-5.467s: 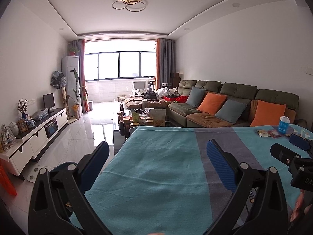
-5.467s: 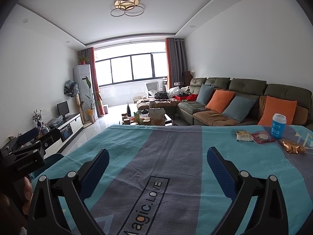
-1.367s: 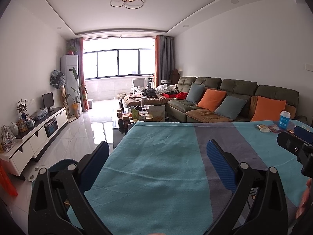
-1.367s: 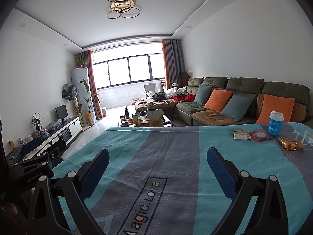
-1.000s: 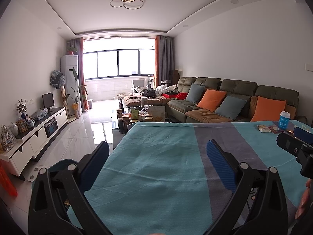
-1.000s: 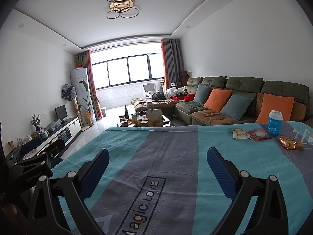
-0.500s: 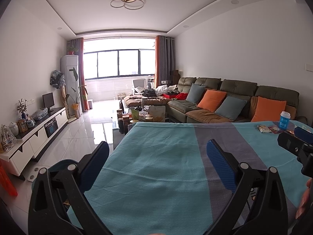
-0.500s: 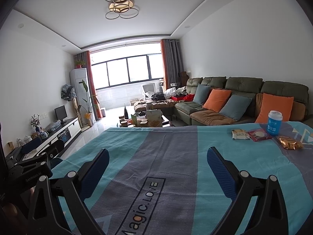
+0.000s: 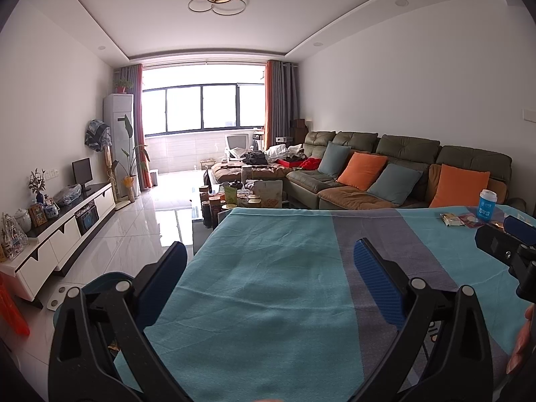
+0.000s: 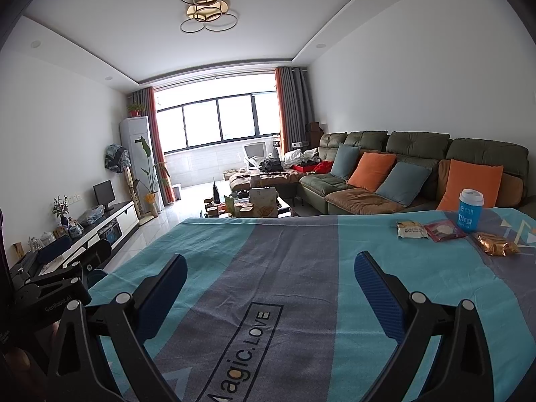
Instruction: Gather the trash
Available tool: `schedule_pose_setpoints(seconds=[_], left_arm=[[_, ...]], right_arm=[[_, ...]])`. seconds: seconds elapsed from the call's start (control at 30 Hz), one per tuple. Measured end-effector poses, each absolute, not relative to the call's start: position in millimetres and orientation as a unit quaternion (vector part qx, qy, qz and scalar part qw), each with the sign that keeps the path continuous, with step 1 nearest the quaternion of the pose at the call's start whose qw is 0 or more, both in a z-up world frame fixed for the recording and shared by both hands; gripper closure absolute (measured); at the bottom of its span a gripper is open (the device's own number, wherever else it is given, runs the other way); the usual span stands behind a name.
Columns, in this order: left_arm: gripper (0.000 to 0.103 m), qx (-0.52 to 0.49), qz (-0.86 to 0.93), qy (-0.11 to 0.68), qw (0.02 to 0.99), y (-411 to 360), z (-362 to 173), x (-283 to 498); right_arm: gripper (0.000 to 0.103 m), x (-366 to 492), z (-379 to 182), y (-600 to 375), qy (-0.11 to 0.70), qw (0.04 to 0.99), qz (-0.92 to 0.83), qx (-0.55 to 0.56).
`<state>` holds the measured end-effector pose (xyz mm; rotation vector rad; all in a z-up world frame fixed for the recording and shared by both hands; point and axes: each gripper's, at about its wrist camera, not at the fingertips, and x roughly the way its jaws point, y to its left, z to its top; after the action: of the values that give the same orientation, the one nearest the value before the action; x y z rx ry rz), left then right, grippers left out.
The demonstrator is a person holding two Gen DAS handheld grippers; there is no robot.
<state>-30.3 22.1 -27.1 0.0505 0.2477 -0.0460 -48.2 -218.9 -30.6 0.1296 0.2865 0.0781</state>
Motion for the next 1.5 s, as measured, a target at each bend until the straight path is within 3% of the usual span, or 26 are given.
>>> schedule_pose_setpoints(seconds=[1.5], left_arm=[[0.005,0.025,-0.027,0.126,0.991,20.6,-30.1,-28.2]], right_arm=[[0.007,-44.6,-28.0,-216.2,0.148,0.986,0.039,0.065]])
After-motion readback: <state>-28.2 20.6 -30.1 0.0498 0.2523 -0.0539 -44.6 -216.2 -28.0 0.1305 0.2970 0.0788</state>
